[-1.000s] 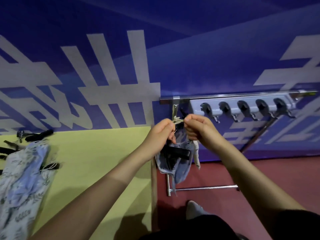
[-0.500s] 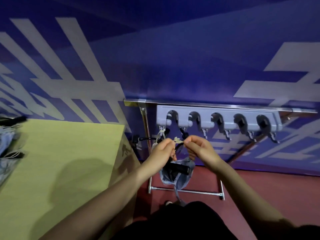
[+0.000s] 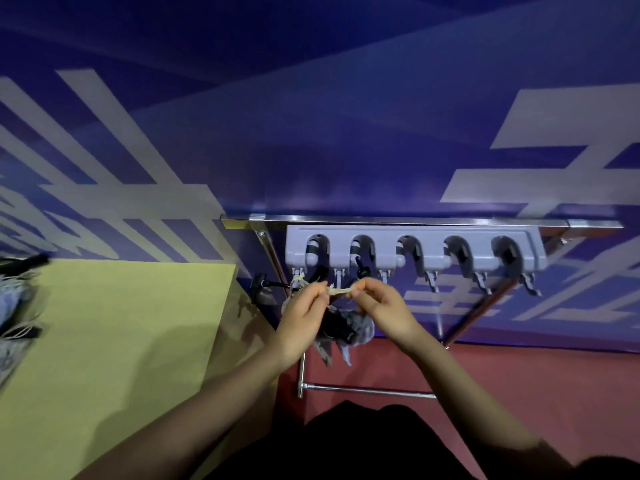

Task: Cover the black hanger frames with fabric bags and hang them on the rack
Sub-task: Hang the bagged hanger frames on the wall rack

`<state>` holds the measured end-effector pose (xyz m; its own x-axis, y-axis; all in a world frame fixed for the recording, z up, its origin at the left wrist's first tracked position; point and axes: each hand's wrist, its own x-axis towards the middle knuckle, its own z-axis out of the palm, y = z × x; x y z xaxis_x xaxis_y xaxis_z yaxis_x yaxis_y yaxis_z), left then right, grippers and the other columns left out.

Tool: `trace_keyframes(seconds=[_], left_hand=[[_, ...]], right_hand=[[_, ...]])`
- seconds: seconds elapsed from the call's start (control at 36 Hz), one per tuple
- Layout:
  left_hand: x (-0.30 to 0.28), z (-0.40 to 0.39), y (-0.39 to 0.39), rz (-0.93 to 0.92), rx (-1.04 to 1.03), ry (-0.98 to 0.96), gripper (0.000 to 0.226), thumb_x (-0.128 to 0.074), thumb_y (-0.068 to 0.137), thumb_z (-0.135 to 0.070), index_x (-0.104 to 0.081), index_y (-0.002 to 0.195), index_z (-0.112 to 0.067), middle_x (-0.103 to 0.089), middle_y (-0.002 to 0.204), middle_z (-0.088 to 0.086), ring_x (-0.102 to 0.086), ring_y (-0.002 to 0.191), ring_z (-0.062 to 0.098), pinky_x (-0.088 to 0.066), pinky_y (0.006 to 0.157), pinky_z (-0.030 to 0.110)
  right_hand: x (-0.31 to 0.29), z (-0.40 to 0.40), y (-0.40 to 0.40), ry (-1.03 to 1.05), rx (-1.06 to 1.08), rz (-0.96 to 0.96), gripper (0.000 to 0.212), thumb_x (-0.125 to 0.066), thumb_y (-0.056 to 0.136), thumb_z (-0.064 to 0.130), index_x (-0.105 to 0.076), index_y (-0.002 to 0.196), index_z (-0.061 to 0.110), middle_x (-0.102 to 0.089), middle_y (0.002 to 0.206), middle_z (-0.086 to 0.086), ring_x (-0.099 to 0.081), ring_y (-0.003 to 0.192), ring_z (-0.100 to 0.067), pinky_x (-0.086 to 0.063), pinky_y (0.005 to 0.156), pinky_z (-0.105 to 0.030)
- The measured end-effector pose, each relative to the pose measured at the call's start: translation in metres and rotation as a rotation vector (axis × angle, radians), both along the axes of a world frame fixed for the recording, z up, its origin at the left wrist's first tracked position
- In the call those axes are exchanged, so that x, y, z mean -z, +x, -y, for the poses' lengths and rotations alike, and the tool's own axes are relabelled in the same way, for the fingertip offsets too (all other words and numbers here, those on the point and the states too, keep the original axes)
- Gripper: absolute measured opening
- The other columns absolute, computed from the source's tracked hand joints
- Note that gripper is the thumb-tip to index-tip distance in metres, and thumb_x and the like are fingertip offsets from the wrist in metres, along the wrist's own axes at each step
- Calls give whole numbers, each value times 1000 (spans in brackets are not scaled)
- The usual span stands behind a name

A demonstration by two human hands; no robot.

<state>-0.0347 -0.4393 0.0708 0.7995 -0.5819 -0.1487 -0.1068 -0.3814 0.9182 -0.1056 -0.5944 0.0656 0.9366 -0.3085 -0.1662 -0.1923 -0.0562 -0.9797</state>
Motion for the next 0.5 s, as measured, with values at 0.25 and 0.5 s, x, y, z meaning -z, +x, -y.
trace_keyframes(seconds=[0.25,0.5], left_hand=[[-11,-2,8,124,-24,36,20,-47,100,-13,-60,86,-9,-63,85,-1,-59,84,10,-41,73,19],[1,23,30,256,-48,284,22,-43,101,-22,-53,84,-13,-57,79,2,-55,77,23,-40,70,40]], right_hand=[[2,1,12,-84,-26,33,23,-54,96,8,-62,78,21,-57,63,3,-54,61,-8,-44,66,-27],[23,-12,23,-193,197,-3,19,-53,97,16,-58,80,24,-53,63,0,-49,60,-18,-43,60,-38]])
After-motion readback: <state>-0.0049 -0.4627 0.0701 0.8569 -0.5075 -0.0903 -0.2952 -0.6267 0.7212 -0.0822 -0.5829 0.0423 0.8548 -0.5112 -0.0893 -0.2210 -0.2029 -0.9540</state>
